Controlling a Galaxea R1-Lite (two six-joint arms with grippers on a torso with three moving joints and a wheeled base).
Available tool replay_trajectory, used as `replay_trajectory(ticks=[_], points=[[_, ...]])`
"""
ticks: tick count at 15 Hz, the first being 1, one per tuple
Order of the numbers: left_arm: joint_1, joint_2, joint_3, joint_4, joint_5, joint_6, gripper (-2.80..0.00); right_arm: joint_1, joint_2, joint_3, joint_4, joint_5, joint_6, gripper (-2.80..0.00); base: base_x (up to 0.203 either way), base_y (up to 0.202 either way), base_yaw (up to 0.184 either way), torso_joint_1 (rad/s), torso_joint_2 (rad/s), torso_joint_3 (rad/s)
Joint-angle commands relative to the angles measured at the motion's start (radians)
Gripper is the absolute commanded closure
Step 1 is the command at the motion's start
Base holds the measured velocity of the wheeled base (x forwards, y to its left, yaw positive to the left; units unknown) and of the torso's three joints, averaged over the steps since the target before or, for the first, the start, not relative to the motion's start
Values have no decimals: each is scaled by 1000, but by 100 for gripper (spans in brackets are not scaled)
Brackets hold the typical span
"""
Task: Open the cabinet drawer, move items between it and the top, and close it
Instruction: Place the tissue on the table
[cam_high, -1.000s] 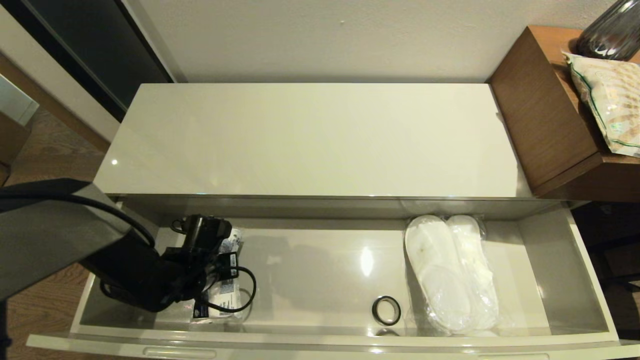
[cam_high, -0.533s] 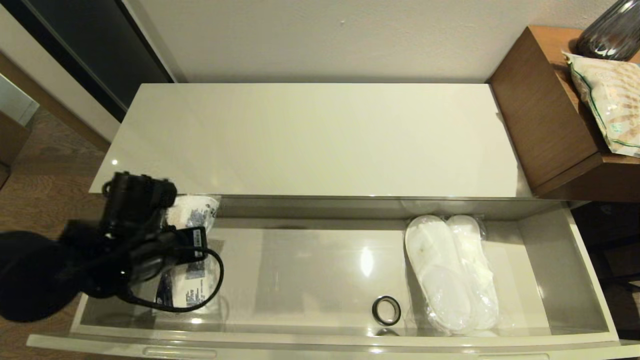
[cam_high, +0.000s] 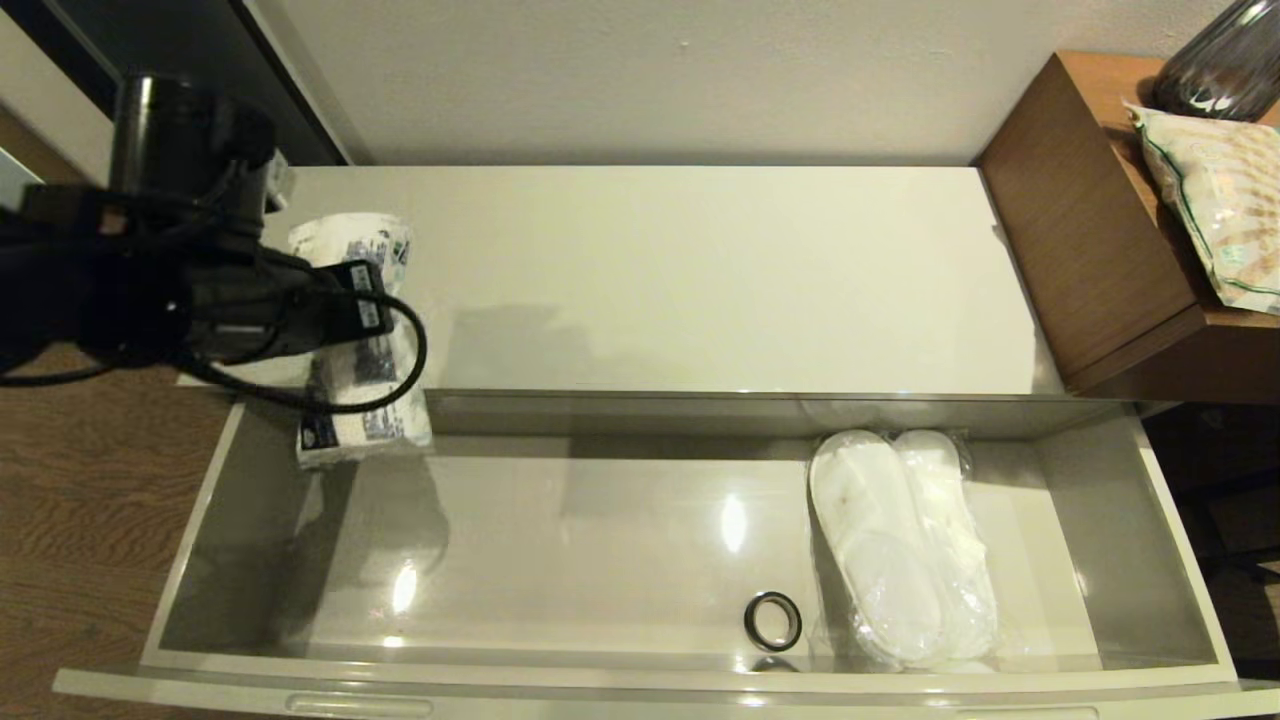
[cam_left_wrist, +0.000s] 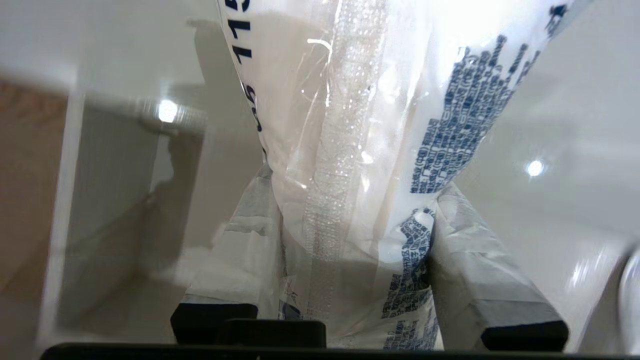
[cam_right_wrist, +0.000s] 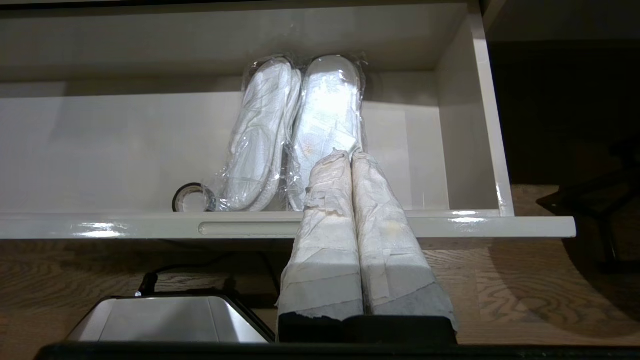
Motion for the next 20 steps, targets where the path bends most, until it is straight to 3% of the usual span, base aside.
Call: replay_trajectory(ticks=[1, 4, 6, 7, 9, 15, 18, 20], points=[[15, 220, -200, 5, 17, -4, 0, 0, 0, 0, 0, 0, 0, 0, 0, 0, 0, 0, 0, 0], [23, 410, -439, 12, 93, -4, 0, 0, 0, 0, 0, 0, 0, 0, 0, 0, 0, 0, 0, 0], [22, 479, -537, 37, 118, -1, 0, 0, 0, 0, 0, 0, 0, 0, 0, 0, 0, 0, 0, 0], [19, 509, -549, 39, 123, 12, -280, 0, 0, 0, 0, 0, 2, 0, 0, 0, 0, 0, 0, 0], [19, 557, -554, -25, 124, 55, -280, 0, 0, 0, 0, 0, 1, 0, 0, 0, 0, 0, 0, 0], [18, 480, -554, -38, 115, 58, -280, 0, 0, 0, 0, 0, 2, 0, 0, 0, 0, 0, 0, 0], [-1, 373, -552, -15, 123, 58, -280, 0, 0, 0, 0, 0, 1, 0, 0, 0, 0, 0, 0, 0], [-30, 290, -535, 68, 138, 43, -280, 0, 0, 0, 0, 0, 1, 0, 0, 0, 0, 0, 0, 0]])
